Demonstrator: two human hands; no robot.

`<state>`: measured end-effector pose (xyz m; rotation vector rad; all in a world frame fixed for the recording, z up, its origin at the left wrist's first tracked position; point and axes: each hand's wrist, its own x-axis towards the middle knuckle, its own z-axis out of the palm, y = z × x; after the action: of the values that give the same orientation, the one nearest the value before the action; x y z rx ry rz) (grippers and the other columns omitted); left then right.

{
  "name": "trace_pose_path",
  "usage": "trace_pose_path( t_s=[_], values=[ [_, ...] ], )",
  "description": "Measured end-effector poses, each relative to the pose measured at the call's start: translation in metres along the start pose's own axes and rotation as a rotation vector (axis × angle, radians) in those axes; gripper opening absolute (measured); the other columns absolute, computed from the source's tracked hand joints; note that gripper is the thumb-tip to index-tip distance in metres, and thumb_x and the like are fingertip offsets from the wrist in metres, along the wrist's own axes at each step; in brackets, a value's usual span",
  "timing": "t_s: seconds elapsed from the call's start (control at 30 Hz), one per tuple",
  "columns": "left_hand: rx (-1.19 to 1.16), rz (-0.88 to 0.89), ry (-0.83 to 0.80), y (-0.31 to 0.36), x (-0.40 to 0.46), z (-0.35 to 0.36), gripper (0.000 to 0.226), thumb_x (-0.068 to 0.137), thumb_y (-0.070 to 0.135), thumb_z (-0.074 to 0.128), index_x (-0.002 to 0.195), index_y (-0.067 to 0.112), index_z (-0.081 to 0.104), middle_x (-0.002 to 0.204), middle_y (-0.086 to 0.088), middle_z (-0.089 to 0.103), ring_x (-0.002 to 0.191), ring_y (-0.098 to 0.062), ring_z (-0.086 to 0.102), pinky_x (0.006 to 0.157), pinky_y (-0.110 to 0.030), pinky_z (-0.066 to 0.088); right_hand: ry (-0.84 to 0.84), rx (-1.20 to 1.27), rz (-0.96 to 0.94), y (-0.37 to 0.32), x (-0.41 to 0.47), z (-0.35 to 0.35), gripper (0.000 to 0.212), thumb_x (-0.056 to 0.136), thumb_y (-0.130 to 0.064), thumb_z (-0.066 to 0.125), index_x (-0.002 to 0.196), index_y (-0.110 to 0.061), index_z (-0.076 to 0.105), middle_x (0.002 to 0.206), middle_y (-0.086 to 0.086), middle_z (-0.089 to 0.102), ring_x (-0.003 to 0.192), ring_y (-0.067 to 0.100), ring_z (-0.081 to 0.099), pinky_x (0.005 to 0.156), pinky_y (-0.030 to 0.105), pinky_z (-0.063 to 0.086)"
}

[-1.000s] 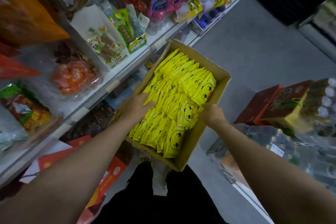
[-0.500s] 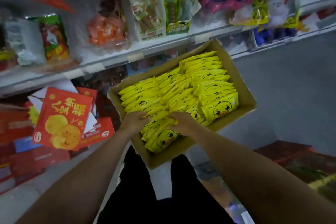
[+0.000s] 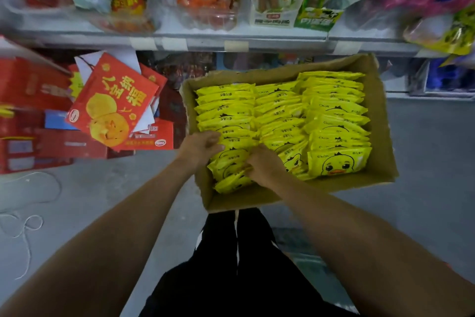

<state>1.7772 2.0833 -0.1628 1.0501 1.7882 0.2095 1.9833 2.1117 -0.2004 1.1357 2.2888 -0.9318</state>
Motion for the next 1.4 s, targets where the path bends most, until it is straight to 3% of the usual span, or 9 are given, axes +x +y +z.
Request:
trace_pose_path(
  t_s=[0.23,0.33,0.43,0.6,0.83,1.0,1.13,1.3,1.4],
  values=[
    [-0.034,-0.052,-0.012,0.011,0.011,0.003,0.044,0.088,0.031,0.067,0.128,0.013,0.061,0.126,-0.006,0.063,0.117,-0.018,0.059,0.093,-0.021,0.041,0.193,0.626,0.258,0.057,-0.015,-0.051,0.016,0.091,-0.027,0.068,0.096,-0.018,0.055,0.088,-0.001,0.059,0.08,0.015,0.054,0.06,0.022,0.036],
    [-0.016,-0.084,-0.079,0.017,0.018,0.015,0.042,0.091,0.032,0.064,0.129,0.014,0.06,0.131,-0.007,0.06,0.122,-0.021,0.055,0.103,-0.033,0.043,0.337,0.839,0.397,0.081,-0.015,-0.064,0.024,0.093,-0.025,0.065,0.111,-0.011,0.058,0.102,0.008,0.067,0.094,0.025,0.065,0.077,0.034,0.053],
    [0.053,-0.148,-0.156,0.019,0.022,0.037,0.049,0.089,0.035,0.067,0.131,0.014,0.057,0.133,-0.008,0.058,0.122,-0.024,0.055,0.102,-0.037,0.045,0.392,1.056,0.461,0.091,-0.025,-0.067,0.031,0.095,-0.02,0.061,0.125,-0.016,0.052,0.105,0.001,0.067,0.099,0.023,0.066,0.089,0.044,0.055],
    [0.193,-0.233,-0.15,0.006,0.018,0.074,0.066,0.08,0.04,0.075,0.135,0.013,0.049,0.134,-0.01,0.055,0.121,-0.028,0.054,0.095,-0.034,0.044,0.399,1.255,0.552,0.102,-0.044,-0.047,0.017,0.096,-0.024,0.062,0.113,-0.021,0.065,0.104,0.004,0.071,0.102,0.027,0.068,0.092,0.05,0.055],
    [0.195,-0.204,-0.021,-0.014,0.017,0.095,0.063,0.067,0.028,0.086,0.121,0.015,0.055,0.119,-0.011,0.059,0.113,-0.03,0.053,0.092,-0.038,0.046,0.414,1.387,0.623,0.103,-0.065,-0.032,0.01,0.097,-0.028,0.06,0.102,-0.026,0.068,0.114,0.009,0.069,0.105,0.024,0.064,0.085,0.039,0.054],
    [0.215,-0.186,-0.044,-0.024,0.023,0.093,0.03,0.073,0.022,0.081,0.1,0.013,0.072,0.103,-0.014,0.069,0.094,-0.029,0.062,0.083,-0.032,0.048,0.431,1.439,0.662,0.102,-0.069,-0.032,0.04,0.096,-0.036,0.06,0.132,-0.018,0.058,0.122,0.001,0.066,0.115,0.02,0.061,0.079,0.032,0.053],
    [0.087,-0.188,-0.007,-0.009,0.016,0.08,0.035,0.079,0.022,0.078,0.11,0.007,0.07,0.116,-0.014,0.064,0.1,-0.027,0.061,0.084,-0.03,0.046,0.504,1.45,0.743,0.093,-0.08,-0.041,0.057,0.095,-0.043,0.06,0.143,-0.016,0.048,0.14,0.001,0.055,0.129,0.022,0.05,0.101,0.047,0.047],
    [0.031,-0.074,-0.019,0.03,0.0,0.049,0.024,0.09,0.028,0.065,0.105,0.013,0.055,0.11,-0.007,0.057,0.091,-0.021,0.05,0.072,-0.027,0.034,0.602,1.536,0.762,0.077,-0.112,-0.072,0.047,0.095,-0.045,0.057,0.132,-0.015,0.056,0.124,-0.001,0.055,0.115,0.019,0.05,0.067,0.03,0.05],
    [0.041,0.04,-0.016,0.064,-0.004,0.031,0.034,0.093,0.033,0.06,0.117,0.01,0.053,0.12,-0.014,0.057,0.101,-0.028,0.054,0.074,-0.028,0.035,0.645,1.613,0.704,0.073,-0.133,-0.095,0.075,0.076,-0.06,0.073,0.135,-0.017,0.054,0.132,-0.002,0.058,0.12,0.019,0.055,0.063,0.026,0.051]
  ],
)
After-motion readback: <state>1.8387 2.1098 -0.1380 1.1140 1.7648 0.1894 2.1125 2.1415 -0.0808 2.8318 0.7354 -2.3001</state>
